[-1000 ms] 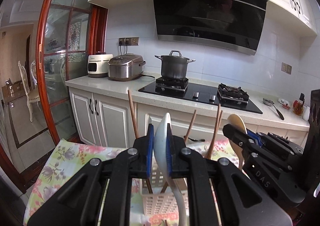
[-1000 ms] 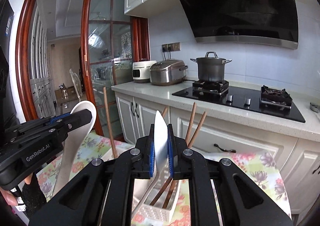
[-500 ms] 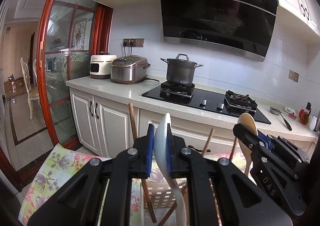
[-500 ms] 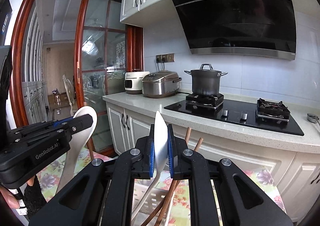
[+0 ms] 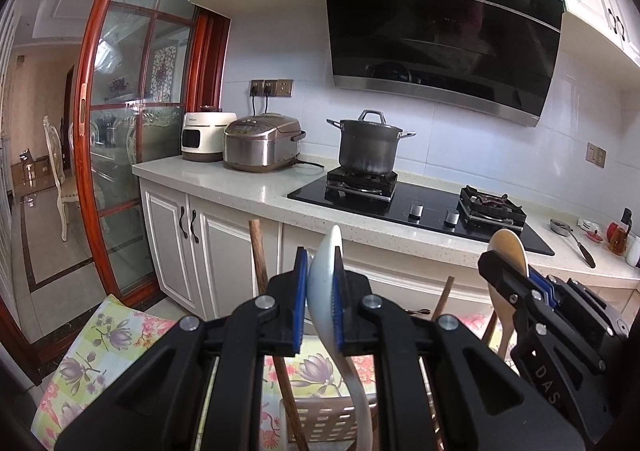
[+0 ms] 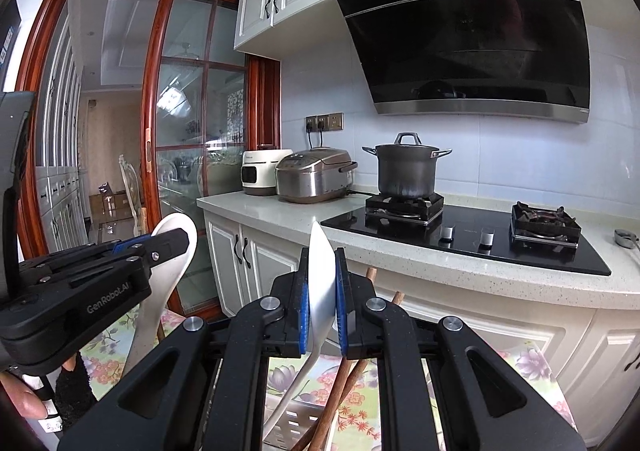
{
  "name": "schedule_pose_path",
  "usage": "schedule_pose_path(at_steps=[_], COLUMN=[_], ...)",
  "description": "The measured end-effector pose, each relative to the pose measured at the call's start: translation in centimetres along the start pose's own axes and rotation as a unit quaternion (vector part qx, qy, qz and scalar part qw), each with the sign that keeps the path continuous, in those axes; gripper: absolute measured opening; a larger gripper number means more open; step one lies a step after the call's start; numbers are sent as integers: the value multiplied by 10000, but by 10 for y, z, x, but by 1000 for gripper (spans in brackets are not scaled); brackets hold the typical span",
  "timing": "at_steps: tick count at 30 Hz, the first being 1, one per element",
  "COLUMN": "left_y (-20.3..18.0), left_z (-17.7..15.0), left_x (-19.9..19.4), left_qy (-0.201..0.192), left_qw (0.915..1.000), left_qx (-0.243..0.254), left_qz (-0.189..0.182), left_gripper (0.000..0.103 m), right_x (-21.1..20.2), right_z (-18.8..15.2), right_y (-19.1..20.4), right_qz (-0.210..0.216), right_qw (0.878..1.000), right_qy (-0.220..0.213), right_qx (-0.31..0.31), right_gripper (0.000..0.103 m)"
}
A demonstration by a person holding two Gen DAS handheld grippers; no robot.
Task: Organize utensils
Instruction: 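Lower both white spoons bowl-up into the white caddy, then open both tools to release the spoons in the caddy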
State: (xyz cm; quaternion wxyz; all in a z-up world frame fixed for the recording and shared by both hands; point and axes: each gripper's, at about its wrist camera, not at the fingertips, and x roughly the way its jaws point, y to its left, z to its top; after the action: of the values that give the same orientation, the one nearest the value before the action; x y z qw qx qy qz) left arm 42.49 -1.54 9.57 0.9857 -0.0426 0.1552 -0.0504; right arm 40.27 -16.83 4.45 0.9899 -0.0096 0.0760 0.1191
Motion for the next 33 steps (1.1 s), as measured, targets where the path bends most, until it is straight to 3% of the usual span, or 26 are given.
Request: schedule_pose_path(at_steps=[18, 33], left_y=[5, 15], left_z=[-8, -27], left_x=[-2, -25], left_qy=[-56, 24], left_qw=[10000, 9999], left_qx=[2, -107], left_qz=[29, 101], left_gripper=[12, 25], right_x=[6, -7], right_z=[-6, -14], right_y=[7, 10], right_qz=[64, 105], right_qw=[9999, 9998], right_qy=[57, 188], right_qx=[-87, -25], right_gripper=[11, 14])
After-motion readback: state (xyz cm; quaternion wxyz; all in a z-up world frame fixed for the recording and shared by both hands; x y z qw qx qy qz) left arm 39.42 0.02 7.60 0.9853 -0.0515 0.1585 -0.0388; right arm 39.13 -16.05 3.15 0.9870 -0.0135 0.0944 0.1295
